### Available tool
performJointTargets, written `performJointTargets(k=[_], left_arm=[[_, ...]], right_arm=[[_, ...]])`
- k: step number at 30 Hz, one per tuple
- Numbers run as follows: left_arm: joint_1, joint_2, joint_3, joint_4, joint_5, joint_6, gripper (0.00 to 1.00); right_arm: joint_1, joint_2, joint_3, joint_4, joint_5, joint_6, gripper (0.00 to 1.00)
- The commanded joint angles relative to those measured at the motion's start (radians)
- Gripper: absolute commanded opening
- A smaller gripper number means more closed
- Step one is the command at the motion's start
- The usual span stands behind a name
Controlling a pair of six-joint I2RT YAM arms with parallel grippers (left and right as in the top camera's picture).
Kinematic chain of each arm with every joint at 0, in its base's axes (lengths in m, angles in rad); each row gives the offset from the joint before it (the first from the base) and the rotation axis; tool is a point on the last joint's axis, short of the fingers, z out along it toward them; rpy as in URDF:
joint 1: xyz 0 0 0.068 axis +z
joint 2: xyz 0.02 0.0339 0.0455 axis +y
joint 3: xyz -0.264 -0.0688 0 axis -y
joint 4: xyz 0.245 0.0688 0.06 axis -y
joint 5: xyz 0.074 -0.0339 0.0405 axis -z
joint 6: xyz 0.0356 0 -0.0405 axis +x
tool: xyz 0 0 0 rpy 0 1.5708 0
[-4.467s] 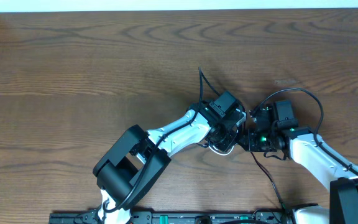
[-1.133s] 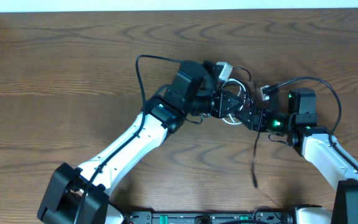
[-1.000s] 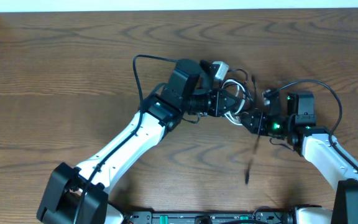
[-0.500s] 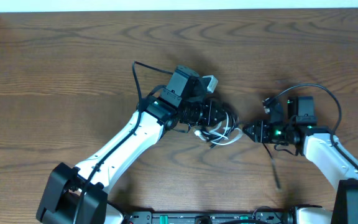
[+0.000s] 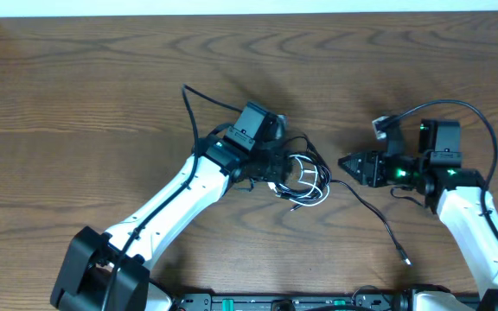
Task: Untangle cables
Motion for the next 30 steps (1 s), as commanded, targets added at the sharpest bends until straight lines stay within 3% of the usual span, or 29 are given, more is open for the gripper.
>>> performJointTargets(k=[1, 11, 23, 24, 26, 30], left_arm=[[0.009, 0.006, 0.008, -0.013, -0.127, 0.002, 0.5], [0.006, 0.172, -0.008, 0.053, 0.03, -0.012, 0.5], [0.006, 0.355, -0.008, 0.1, 0.031, -0.011, 0.49], [0.006, 0.364, -0.008, 0.105, 0.031, -0.011, 0.42], [0.006, 0.371, -0.008, 0.109, 0.031, -0.006, 0.08], [0.006, 0.355, -0.001, 0.12, 0.031, 0.076, 0.07]], right_arm=[[0.053, 0.02, 0.01, 0.002, 0.026, -0.019, 0.4], [0.166, 0.159, 0.01, 0.089, 0.152, -0.003, 0.39], [0.174, 0.247, 0.01, 0.12, 0.164, -0.008, 0.38], [0.174, 0.248, 0.01, 0.124, 0.17, -0.009, 0.37], [0.174, 0.249, 0.01, 0.131, 0.197, -0.009, 0.36], [0.168, 0.244, 0.011, 0.134, 0.204, -0.01, 0.33]])
